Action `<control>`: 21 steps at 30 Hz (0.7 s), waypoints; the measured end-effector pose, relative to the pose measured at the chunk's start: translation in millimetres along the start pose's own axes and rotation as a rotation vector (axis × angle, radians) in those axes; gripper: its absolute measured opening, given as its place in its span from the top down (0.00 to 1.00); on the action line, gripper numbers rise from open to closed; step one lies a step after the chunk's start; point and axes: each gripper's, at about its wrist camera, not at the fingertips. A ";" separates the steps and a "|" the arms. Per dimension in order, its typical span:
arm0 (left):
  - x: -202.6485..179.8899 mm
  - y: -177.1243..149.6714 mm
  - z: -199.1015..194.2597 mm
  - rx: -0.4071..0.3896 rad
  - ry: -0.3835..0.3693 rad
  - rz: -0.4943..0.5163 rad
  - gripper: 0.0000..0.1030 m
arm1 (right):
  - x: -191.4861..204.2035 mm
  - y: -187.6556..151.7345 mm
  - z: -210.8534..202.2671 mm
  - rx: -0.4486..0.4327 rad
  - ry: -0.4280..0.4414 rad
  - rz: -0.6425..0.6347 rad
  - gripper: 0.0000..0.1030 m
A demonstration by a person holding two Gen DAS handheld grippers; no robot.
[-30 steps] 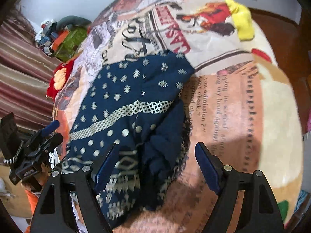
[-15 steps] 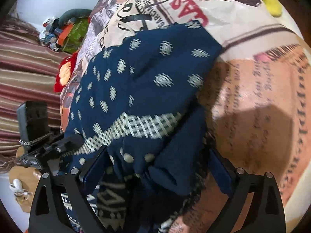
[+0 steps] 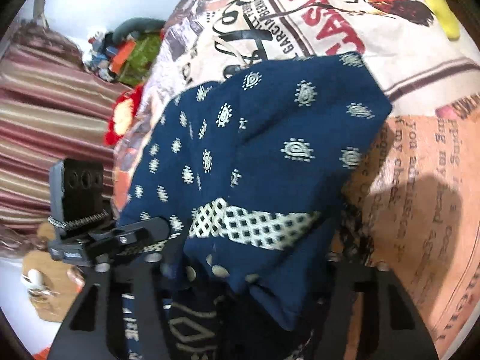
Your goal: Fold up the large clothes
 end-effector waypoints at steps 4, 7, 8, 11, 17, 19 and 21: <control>-9.4 -6.6 -34.4 -0.052 0.025 0.048 0.29 | 18.1 -8.6 -10.5 -0.024 0.028 -0.016 0.57; -12.6 -6.2 -70.2 -0.108 0.028 0.068 0.29 | 48.0 -17.0 -20.8 -0.058 0.036 -0.071 0.58; -14.2 -6.1 -85.9 -0.134 0.035 0.082 0.29 | 55.5 -19.1 -25.1 -0.067 0.044 -0.085 0.59; -14.5 -5.1 -125.3 -0.197 0.069 0.108 0.29 | 95.0 -23.6 -34.4 -0.106 0.069 -0.142 0.59; 8.7 2.2 -180.9 -0.269 0.142 0.088 0.29 | 162.7 -24.4 -25.0 -0.135 0.127 -0.196 0.59; 27.3 -2.2 -196.1 -0.279 0.169 0.071 0.29 | 178.2 -23.3 -14.4 -0.126 0.138 -0.202 0.59; 47.8 -9.6 -204.0 -0.282 0.186 0.048 0.29 | 198.8 -22.9 8.7 -0.104 0.139 -0.210 0.59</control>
Point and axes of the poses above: each gripper's, at about its wrist camera, not at the fingertips, and z roughly the way its jaws point, x to its left, y to its top, and after that the axes turned 13 degrees about z, right-handed
